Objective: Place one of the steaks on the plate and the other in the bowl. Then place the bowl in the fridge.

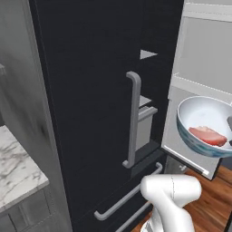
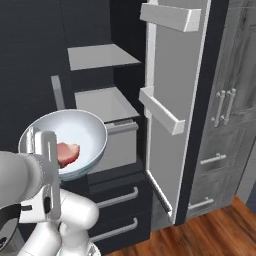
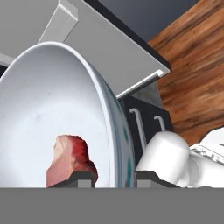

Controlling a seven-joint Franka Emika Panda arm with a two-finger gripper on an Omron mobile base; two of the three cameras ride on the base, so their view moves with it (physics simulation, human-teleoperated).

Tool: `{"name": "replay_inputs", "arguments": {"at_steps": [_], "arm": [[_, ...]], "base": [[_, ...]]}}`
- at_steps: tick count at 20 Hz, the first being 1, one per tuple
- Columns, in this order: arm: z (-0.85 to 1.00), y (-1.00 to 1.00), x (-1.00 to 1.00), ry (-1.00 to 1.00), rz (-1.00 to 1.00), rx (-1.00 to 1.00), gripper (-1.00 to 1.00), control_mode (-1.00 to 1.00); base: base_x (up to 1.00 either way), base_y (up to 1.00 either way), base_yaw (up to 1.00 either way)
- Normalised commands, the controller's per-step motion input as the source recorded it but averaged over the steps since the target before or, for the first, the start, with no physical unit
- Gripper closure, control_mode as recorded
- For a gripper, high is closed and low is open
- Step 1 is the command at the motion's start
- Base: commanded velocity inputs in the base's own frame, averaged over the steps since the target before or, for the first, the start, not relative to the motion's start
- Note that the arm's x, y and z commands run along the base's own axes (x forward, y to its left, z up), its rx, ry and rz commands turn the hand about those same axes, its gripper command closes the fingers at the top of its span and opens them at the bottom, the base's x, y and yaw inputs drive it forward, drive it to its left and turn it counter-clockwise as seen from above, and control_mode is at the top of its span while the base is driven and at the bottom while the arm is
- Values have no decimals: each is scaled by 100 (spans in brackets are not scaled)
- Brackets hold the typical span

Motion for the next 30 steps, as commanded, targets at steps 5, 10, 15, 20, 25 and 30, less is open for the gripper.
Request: {"name": "replay_inputs", "arguments": {"at_steps": [5, 10, 15, 20, 25, 30], "arm": [[0, 0, 0, 0, 0, 0, 100, 100], [0, 0, 0, 0, 0, 0, 100, 100], [0, 0, 0, 0, 0, 0, 100, 100], [0, 0, 0, 0, 0, 0, 100, 100], [0, 0, 0, 0, 0, 0, 100, 100], [0, 0, 0, 0, 0, 0, 100, 100]], "base": [[94, -38, -2], [71, -46, 3], [66, -57, 19], [39, -53, 22], [24, 57, 4], [45, 22, 9]]}}
